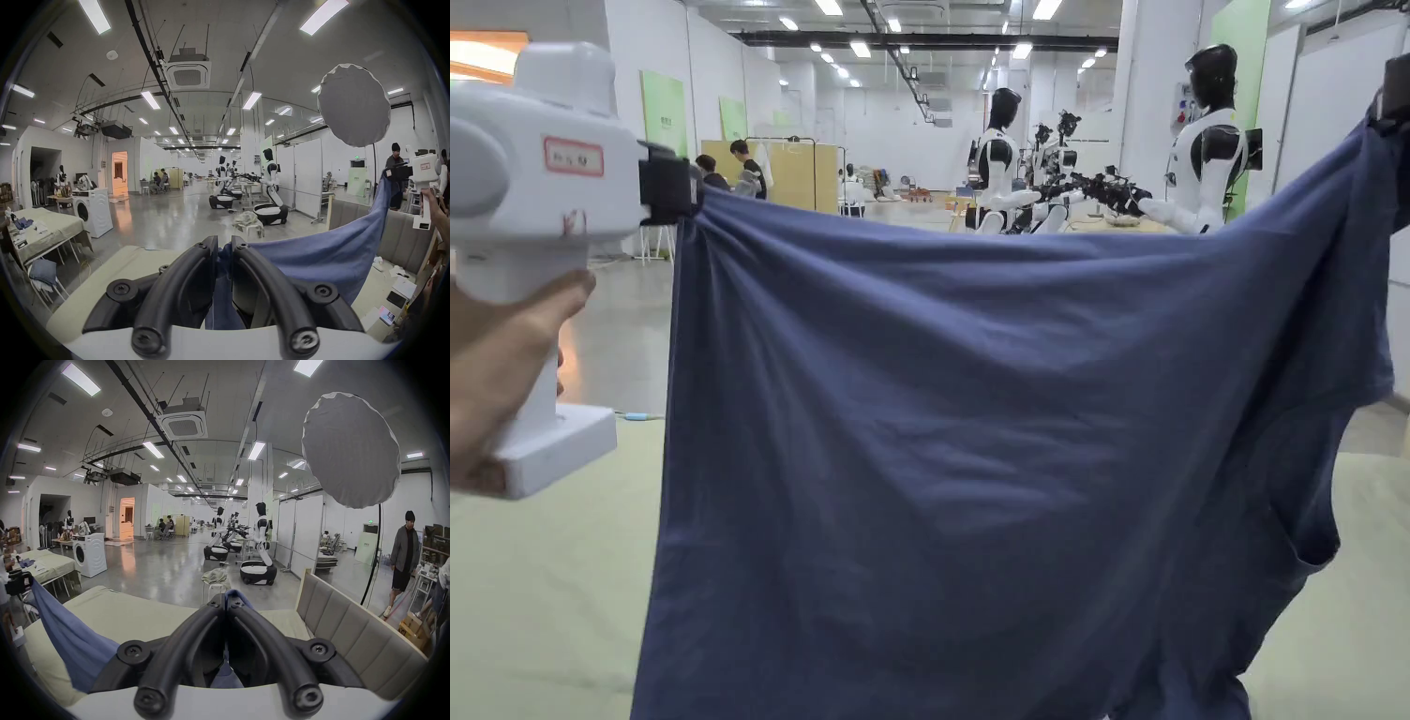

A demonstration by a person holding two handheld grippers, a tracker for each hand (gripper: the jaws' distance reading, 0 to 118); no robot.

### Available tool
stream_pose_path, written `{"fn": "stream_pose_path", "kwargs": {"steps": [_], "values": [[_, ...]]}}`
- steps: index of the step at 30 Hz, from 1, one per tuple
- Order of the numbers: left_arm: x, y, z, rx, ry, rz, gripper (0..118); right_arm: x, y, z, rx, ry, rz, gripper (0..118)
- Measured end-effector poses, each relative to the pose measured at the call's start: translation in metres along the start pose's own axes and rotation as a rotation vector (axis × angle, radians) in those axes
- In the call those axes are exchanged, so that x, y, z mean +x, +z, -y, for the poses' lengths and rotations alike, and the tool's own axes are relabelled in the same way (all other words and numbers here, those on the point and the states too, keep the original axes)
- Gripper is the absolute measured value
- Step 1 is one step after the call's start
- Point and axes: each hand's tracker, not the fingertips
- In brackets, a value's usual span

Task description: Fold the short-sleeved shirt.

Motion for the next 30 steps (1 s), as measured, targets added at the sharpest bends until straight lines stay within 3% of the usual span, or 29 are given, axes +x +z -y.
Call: {"fn": "stream_pose_path", "kwargs": {"steps": [9, 13, 18, 20, 30], "values": [[-0.006, -0.046, -0.037, 0.019, -0.048, -0.092, 10, -0.035, -0.049, -0.061, 0.054, 0.055, 0.072, 2], [-0.01, -0.064, -0.044, 0.03, -0.041, -0.117, 10, -0.039, -0.06, -0.082, 0.068, 0.014, 0.056, 2], [-0.017, -0.078, -0.052, 0.033, -0.002, -0.131, 10, -0.043, -0.074, -0.103, 0.095, 0.042, 0.091, 2], [-0.018, -0.082, -0.055, 0.04, 0.014, -0.133, 10, -0.041, -0.08, -0.111, 0.093, 0.014, 0.09, 2], [-0.013, -0.118, -0.013, -0.035, 0.031, -0.137, 10, -0.06, -0.107, -0.077, 0.058, 0.008, 0.046, 2]]}}
